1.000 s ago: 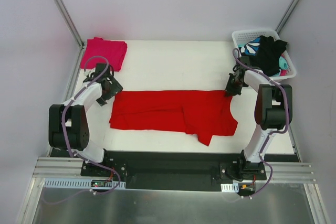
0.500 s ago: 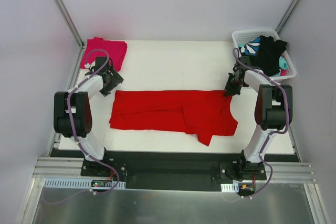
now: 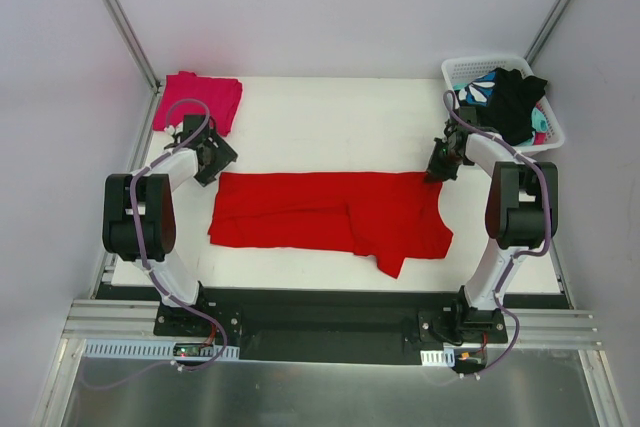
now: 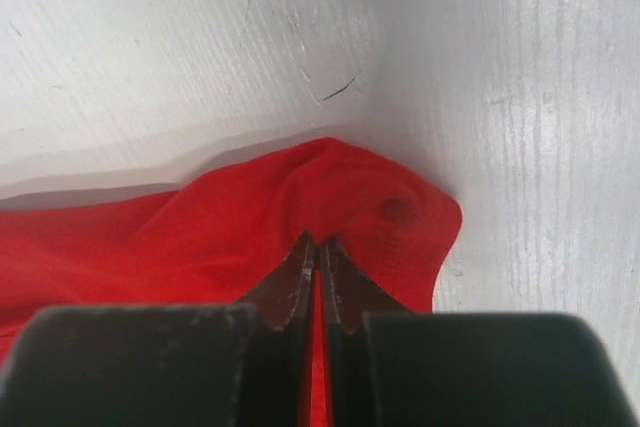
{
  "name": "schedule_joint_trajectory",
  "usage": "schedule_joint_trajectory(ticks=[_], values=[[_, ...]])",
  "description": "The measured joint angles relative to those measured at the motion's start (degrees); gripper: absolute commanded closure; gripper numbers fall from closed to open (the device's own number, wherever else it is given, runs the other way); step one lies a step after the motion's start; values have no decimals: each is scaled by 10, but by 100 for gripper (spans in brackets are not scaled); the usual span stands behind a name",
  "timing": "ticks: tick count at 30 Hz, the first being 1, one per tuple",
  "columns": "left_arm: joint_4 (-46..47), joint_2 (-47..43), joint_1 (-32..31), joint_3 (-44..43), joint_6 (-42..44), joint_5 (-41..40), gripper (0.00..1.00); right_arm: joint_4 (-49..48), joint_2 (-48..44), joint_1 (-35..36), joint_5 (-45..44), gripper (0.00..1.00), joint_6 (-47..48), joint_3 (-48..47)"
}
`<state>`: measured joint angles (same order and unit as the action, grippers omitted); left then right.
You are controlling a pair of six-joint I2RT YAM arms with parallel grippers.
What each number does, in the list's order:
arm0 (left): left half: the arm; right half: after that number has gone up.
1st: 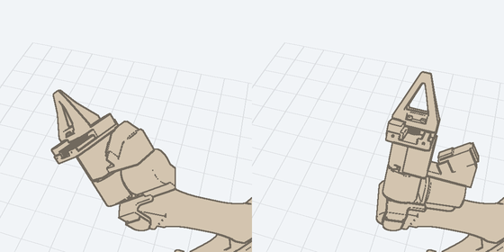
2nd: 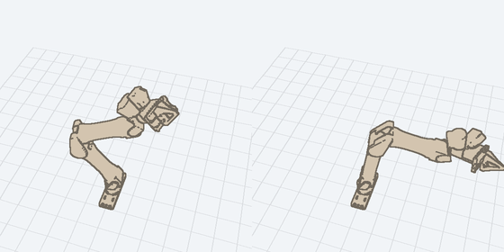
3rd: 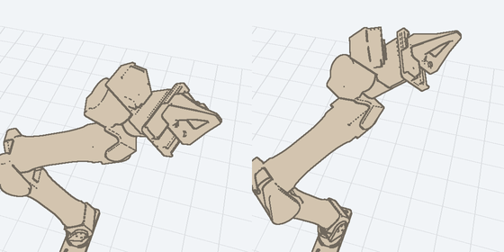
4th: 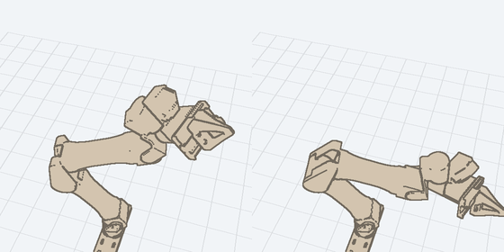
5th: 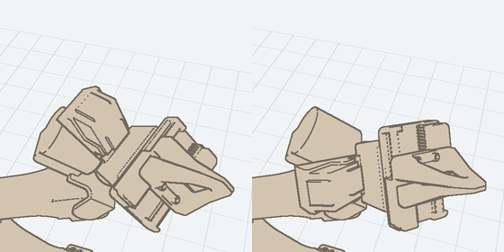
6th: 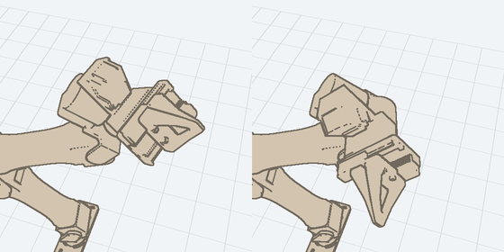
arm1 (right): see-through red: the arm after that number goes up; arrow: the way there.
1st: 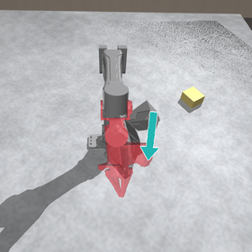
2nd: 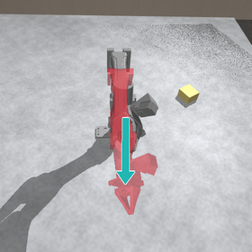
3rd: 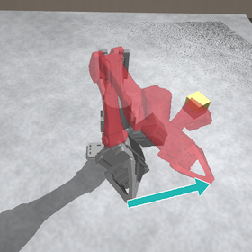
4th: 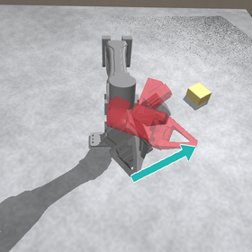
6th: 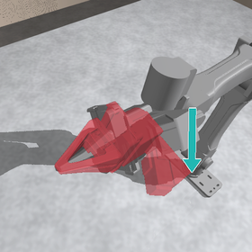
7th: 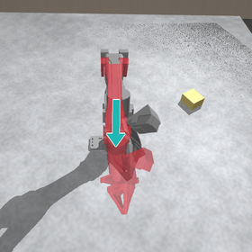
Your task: Fold and stack the t-shirts
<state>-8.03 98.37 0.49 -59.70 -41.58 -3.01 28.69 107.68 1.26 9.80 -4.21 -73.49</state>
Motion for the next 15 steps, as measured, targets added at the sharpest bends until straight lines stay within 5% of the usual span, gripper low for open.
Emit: schedule_joint_trajectory(ticks=[6, 15], values=[[8, 0, 0, 12, -6, 12, 30, 0, -1, 0, 1, 97, 0, 0], [18, 0, 4, 26, -19, 18, 76, 0, -4, 0, 4, 97, 0, 0]])
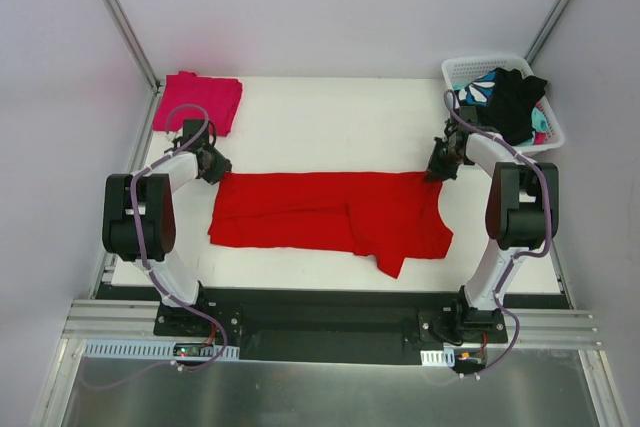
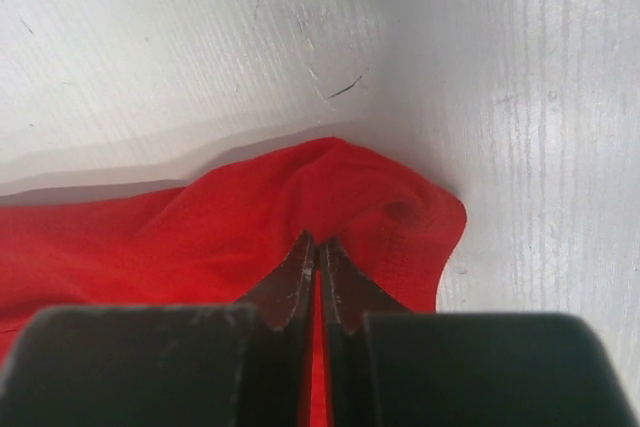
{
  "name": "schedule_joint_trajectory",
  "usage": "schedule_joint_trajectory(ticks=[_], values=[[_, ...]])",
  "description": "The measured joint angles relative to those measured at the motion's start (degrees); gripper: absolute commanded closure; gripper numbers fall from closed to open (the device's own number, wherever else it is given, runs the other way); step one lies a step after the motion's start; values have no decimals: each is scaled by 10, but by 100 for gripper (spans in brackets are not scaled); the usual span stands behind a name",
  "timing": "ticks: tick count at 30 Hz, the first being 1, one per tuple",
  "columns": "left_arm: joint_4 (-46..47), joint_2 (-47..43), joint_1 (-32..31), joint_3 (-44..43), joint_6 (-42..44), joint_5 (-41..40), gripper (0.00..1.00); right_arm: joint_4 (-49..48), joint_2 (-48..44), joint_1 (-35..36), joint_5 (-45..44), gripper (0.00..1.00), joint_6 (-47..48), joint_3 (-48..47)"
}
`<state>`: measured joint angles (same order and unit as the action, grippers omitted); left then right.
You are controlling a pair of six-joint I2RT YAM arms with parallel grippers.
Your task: Fold and stack the t-shirts
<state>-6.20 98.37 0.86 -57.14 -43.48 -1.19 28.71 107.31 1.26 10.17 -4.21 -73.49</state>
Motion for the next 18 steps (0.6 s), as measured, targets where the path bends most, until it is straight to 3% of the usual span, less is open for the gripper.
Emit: schedule_joint_trajectory(ticks=[5, 18], values=[[0, 0, 0, 4, -2, 3, 90, 0, 0, 0, 5, 97, 0, 0], [0, 0, 19, 4, 7, 8, 90, 0, 0, 0, 6, 98, 2, 0]])
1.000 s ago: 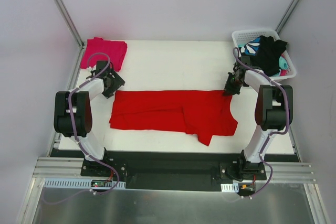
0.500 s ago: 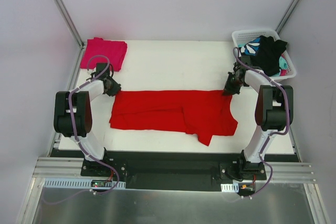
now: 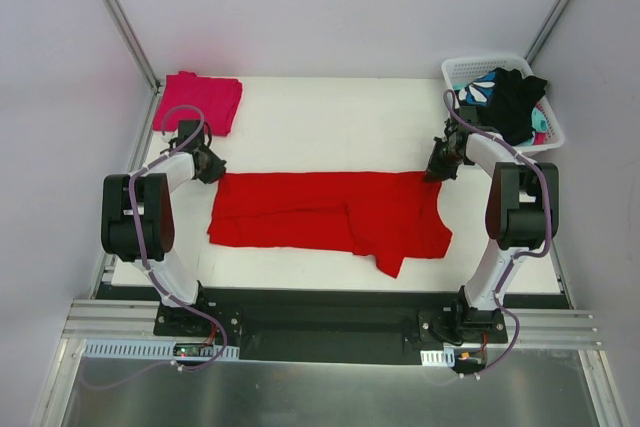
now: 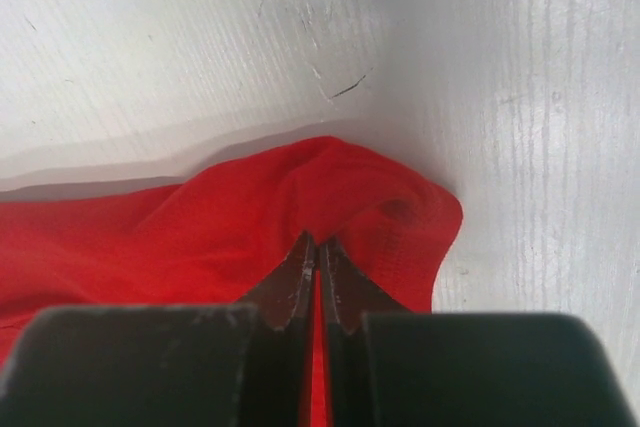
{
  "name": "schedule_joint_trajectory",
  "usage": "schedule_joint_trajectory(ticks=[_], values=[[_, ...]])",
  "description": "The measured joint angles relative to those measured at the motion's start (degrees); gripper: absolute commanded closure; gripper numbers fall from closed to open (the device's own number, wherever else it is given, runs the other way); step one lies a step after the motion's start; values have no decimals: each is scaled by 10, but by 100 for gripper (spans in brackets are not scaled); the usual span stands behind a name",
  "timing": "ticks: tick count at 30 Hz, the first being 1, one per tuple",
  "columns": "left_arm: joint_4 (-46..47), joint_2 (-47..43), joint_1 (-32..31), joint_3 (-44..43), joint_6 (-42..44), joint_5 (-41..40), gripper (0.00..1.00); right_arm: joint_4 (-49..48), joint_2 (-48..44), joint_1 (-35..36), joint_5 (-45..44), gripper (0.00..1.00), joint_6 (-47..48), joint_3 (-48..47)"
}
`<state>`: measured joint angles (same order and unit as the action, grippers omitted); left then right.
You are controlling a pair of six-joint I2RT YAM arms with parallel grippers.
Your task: Fold and stack the t-shirts
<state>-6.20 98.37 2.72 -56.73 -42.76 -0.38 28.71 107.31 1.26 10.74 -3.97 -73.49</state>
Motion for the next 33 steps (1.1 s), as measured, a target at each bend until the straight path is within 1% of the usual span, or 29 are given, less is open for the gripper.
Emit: schedule_joint_trajectory(ticks=[12, 23, 28, 31, 32, 33], values=[[0, 12, 11, -26, 15, 2, 90, 0, 0, -2, -13, 99, 4, -5], [-1, 37, 15, -35, 18, 2, 90, -2, 16, -7, -15, 99, 4, -76], [0, 43, 19, -45, 19, 3, 90, -3, 37, -7, -15, 98, 4, -88], [0, 49, 19, -50, 19, 4, 90, -2, 46, -7, -13, 90, 4, -89], [0, 49, 19, -51, 19, 5, 90, -2, 48, -7, -12, 81, 5, -89], [0, 50, 19, -51, 20, 6, 89, -2, 49, -7, -10, 76, 5, -89]])
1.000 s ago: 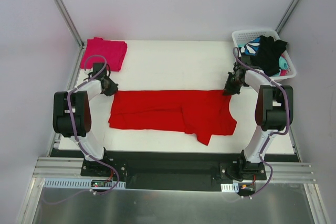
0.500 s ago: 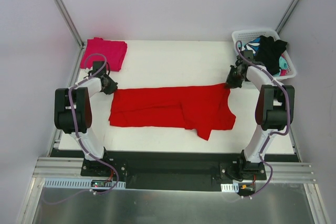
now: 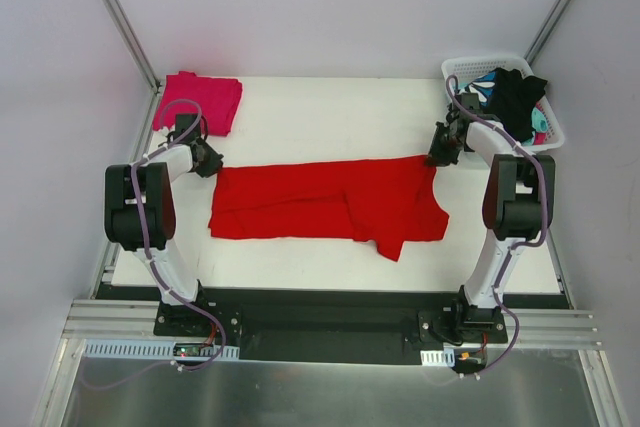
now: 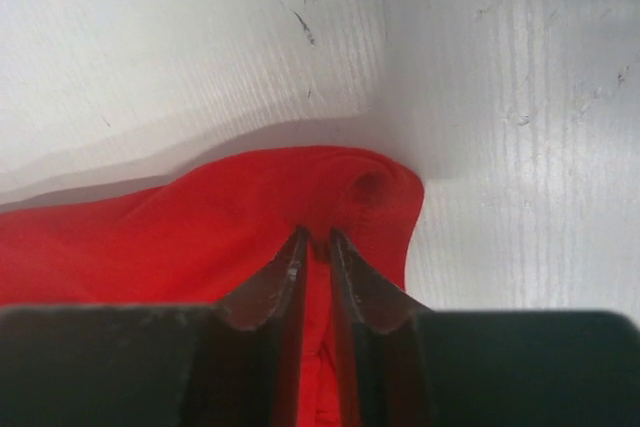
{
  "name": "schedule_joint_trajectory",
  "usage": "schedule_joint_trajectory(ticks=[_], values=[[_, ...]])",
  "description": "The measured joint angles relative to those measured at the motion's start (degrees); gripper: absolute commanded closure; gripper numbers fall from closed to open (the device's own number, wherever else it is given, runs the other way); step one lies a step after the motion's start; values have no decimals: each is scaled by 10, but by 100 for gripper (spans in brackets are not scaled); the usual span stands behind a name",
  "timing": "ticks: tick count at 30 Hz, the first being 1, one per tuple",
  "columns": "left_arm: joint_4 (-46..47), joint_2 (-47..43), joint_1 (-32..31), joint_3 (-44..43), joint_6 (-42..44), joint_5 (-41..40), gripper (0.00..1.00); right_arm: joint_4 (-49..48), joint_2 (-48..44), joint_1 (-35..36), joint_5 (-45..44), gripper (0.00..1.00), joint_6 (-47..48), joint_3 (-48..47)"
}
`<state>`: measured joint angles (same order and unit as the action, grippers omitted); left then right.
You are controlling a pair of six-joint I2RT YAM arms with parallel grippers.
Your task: Fold and stack the t-shirts
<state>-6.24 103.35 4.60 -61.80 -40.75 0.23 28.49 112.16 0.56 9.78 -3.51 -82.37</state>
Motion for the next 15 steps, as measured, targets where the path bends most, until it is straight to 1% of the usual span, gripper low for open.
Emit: schedule_joint_trajectory(ticks=[1, 2, 4, 5, 6, 8, 10, 12, 15], values=[[0, 0, 0, 0, 1, 3, 88, 0, 0, 0, 2, 72, 0, 0], [0, 0, 0, 0, 3, 7, 86, 0, 0, 0, 5, 65, 0, 0], [0, -2, -1, 0, 9, 9, 77, -2, 0, 0, 8, 61, 0, 0], [0, -4, -2, 0, 13, 8, 71, -2, 0, 0, 10, 60, 2, 1], [0, -8, -5, 1, 17, 8, 61, -2, -2, 0, 11, 60, 3, 1], [-1, -21, -9, 2, 28, 6, 53, -2, -7, 1, 13, 59, 4, 3], [0, -37, -16, 2, 33, 6, 43, -2, -17, 2, 15, 59, 5, 7], [0, -52, -26, 2, 42, 5, 39, -1, -33, 5, 16, 58, 5, 11], [0, -75, -58, 5, 45, -5, 38, -1, -70, 17, 16, 58, 5, 30]])
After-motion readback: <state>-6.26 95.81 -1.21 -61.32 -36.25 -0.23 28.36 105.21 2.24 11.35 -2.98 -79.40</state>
